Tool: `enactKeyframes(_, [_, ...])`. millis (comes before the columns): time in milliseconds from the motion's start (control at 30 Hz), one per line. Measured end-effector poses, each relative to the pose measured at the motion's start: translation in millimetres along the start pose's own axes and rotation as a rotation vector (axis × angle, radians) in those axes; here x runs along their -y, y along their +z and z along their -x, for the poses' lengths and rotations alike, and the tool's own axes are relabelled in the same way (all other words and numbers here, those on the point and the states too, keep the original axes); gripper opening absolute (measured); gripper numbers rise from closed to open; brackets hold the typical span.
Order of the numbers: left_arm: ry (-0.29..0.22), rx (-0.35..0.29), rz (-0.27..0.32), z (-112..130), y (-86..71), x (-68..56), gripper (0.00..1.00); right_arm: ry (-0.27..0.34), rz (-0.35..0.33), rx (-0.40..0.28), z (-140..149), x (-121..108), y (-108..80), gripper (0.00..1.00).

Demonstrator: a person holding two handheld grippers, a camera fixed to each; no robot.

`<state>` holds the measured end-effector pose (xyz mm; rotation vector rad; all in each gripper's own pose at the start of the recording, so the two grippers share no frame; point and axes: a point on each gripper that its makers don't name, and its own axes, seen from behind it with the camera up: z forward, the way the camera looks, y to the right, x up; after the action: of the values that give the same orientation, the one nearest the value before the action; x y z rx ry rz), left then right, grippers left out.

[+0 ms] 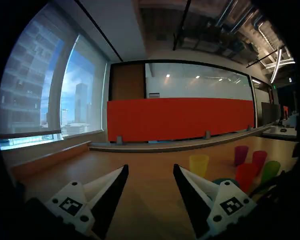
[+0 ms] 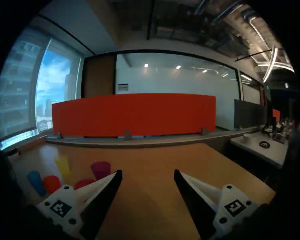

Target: Pour water

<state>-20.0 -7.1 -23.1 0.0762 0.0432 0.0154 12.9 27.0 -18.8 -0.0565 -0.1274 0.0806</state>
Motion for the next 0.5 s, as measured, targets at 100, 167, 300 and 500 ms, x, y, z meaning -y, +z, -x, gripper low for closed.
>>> enactKeyframes(100, [-0.004,0.005,0.002,3,0.4,0.8,0.82,-0.005,0.002,0.001,1,0,-0.6,1.00])
enactKeyframes(167, [-0.003,0.012,0.004,6,0.8,0.8,0.82,-0.007,0.003,0.002,1,0,-0.5,1.00])
enactKeyframes(300, [0.000,0.027,0.008,11,2.3,0.0,0.82,-0.005,0.001,0.005,0,1,-0.8,1.00])
enactKeyframes(500, [-0.023,0.031,0.015,12,3.3,0.9,0.82,0.002,-0.009,-0.003,-5,5,-1.7,1.00])
